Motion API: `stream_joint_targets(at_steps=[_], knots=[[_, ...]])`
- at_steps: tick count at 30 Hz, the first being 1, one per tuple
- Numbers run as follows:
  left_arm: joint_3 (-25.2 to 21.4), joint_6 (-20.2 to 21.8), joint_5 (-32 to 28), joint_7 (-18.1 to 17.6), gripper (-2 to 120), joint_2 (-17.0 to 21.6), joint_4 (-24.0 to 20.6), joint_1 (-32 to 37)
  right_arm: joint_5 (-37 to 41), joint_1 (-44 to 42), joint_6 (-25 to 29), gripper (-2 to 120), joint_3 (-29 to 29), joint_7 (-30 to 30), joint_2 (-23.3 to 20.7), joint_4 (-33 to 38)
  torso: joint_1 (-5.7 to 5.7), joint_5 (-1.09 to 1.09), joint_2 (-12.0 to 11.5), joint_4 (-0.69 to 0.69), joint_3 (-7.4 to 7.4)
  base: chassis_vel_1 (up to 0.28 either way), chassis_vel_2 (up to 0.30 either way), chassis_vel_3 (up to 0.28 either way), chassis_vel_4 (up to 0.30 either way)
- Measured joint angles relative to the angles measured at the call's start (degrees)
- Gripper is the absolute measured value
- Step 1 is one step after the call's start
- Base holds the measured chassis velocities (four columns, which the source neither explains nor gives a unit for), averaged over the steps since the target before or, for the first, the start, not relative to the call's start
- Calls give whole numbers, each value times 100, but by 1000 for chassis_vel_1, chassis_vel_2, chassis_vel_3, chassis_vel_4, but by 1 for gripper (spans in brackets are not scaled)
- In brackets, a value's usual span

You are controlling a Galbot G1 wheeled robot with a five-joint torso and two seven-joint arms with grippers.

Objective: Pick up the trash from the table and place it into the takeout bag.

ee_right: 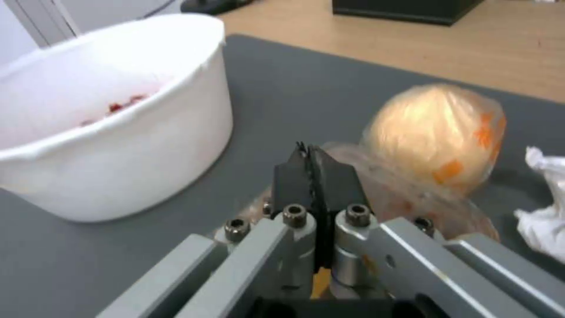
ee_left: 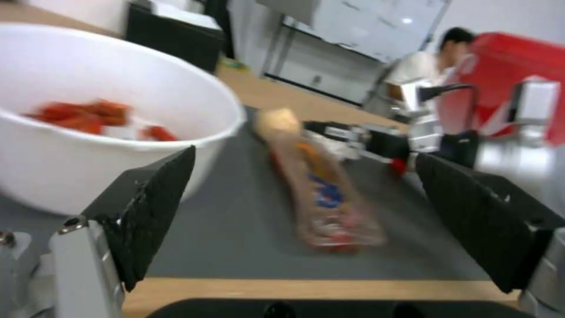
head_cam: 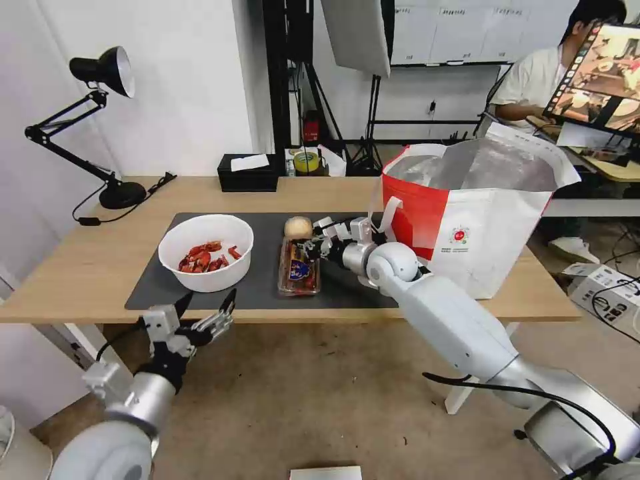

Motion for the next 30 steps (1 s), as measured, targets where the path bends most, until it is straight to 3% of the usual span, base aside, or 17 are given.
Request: stream_joint_targets(at_steps=[2, 5, 6, 8, 10, 13, 19, 22, 25, 30], knots=[[48, 97, -358, -13, 100, 136, 0, -113, 7, 20, 11, 0, 6, 6, 10, 5, 0, 0, 0, 0, 0, 0, 0, 0, 0], [160, 622, -1785, -61, 100, 558, 79, -652, -93, 65, 51, 0, 24, 27, 28, 46, 0, 0, 0, 1, 0, 0, 0, 0, 0], [160, 622, -1785, -61, 100, 558, 79, -652, -93, 65, 51, 0, 24, 27, 28, 46, 0, 0, 0, 1, 0, 0, 0, 0, 0], [179, 956, -2703, -38, 100, 783, 277, -996, -314, 67, 149, 0, 20, 29, 35, 31, 0, 0, 0, -1, 0, 0, 0, 0, 0], [179, 965, -2738, -36, 100, 790, 286, -1007, -333, 68, 156, 0, 17, 28, 37, 27, 0, 0, 0, -1, 0, 0, 0, 0, 0], [353, 1215, -3546, 72, 100, 960, 770, -1514, -623, 65, 272, 0, -24, 3, 59, -23, 0, -1, 0, 1, 0, 0, 0, 0, 0], [821, 1270, -3719, 37, 100, 938, 1404, -2215, -721, 78, 286, 0, -68, 5, 90, -68, 0, 0, 0, 1, 1, 0, 0, 0, 0], [1106, 1301, -3706, -115, 100, 919, 1606, -2521, -830, 84, 294, 0, -72, 8, 81, -67, 0, -1, 0, 0, 0, 0, 0, 0, 0], [1497, 1335, -3647, -511, 100, 901, 1859, -2881, -909, 81, 322, 0, -72, 18, 65, -69, 0, 0, 0, 0, 0, 0, 0, 0, 0], [1724, 1341, -3618, -756, 100, 861, 2024, -3085, -925, 73, 325, 0, -71, 20, 70, -87, 0, 0, 0, 0, 0, 0, 0, 0, 0]])
